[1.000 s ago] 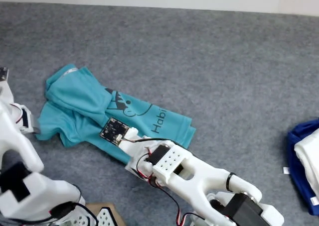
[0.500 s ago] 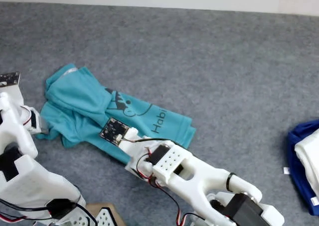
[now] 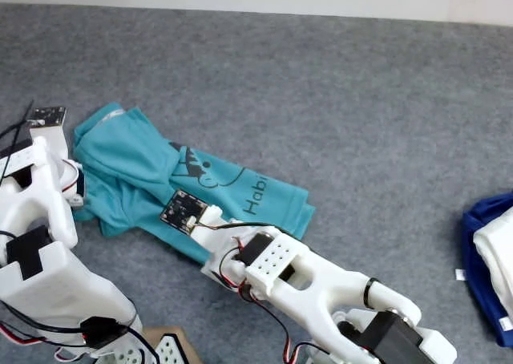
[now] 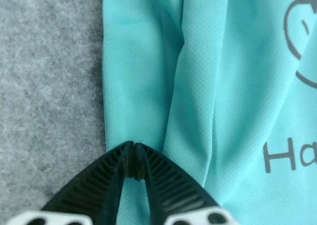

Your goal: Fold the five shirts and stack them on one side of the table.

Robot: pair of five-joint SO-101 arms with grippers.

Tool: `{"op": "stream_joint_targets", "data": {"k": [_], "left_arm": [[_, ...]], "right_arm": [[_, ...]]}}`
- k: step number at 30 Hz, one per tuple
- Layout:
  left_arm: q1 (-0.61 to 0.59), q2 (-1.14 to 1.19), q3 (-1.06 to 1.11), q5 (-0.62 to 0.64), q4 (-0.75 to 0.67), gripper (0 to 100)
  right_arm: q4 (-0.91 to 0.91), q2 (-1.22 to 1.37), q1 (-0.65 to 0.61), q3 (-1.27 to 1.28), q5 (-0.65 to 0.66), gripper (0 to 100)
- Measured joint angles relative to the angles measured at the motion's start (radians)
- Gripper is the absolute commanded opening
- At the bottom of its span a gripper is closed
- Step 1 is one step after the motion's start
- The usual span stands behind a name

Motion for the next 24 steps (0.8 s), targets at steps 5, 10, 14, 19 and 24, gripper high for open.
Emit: {"op": "stream_joint_targets", "data": {"k": [5,10,14,19,24], "left_arm": [[0.018,0.005,-0.077,0.031,0.106,1],[0.035,0.009,-0.222,0.086,0.308,1],[0.069,0.009,-0.338,0.092,0.431,1],[0.104,0.009,-0.433,0.092,0.520,1],[0.104,0.009,-0.545,0.104,0.577,1]], "right_arm": [[0.000,0.000,0.000,0.000,0.000,1.6],[0.000,0.000,0.000,0.000,0.000,1.6],[0.000,0.000,0.000,0.000,0.000,1.6],[0.000,0.000,0.000,0.000,0.000,1.6],[0.000,0.000,0.000,0.000,0.000,1.6]]}}
